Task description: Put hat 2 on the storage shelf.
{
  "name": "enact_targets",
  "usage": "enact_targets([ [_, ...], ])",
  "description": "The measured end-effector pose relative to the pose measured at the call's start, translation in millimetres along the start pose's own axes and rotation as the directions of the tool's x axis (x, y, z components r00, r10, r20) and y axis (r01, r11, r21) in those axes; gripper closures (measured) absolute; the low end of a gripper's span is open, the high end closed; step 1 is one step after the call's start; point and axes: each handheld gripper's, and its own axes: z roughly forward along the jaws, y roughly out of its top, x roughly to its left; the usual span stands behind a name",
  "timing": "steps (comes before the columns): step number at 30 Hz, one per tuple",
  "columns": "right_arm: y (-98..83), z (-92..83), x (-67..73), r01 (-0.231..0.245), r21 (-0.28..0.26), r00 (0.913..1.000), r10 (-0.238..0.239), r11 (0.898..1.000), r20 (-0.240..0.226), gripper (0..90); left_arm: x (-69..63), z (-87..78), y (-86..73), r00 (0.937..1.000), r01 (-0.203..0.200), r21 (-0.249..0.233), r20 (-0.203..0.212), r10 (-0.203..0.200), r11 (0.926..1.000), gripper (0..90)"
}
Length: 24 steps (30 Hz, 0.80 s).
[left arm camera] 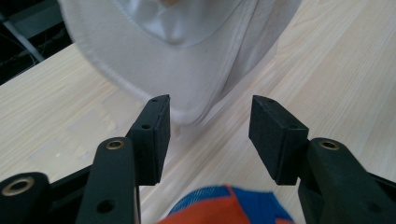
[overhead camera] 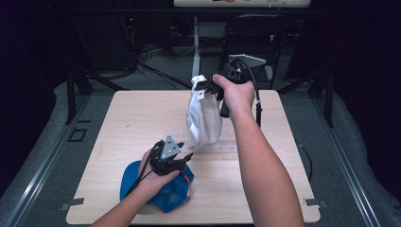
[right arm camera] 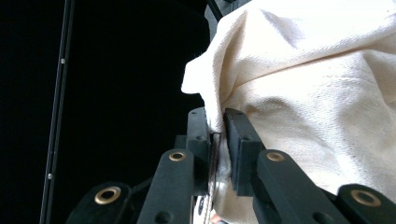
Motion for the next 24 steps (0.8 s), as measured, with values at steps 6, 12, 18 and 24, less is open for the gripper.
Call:
enact_targets([
  [6,-1.3,-0.8,-1.3,0.002,0.001,1.0000,-0.002,1.000,-0.006,81.1,-5.1,16.9,6.7,0.9983,-0.037,0.052,-0.044,0.039,0.9980,67.3],
  [12,-2.9,-4.9,0.9,0.012,0.003,0.9996,-0.012,1.000,-0.024,81.3,10.5,6.2,4.4,0.9989,-0.033,0.052,-0.031,0.034,0.9981,85.0],
  [18,-4.4,-3.8,5.2,0.020,-0.007,0.9990,-0.021,1.000,-0.039,81.4,24.0,-7.7,0.0,1.0000,-0.006,0.024,0.000,0.006,0.9997,85.3],
  [24,-7.0,2.0,8.6,0.037,0.013,0.9985,-0.036,0.999,-0.041,81.4,32.6,-17.0,-9.7,0.9998,0.018,0.014,-0.011,-0.018,0.9997,85.5],
])
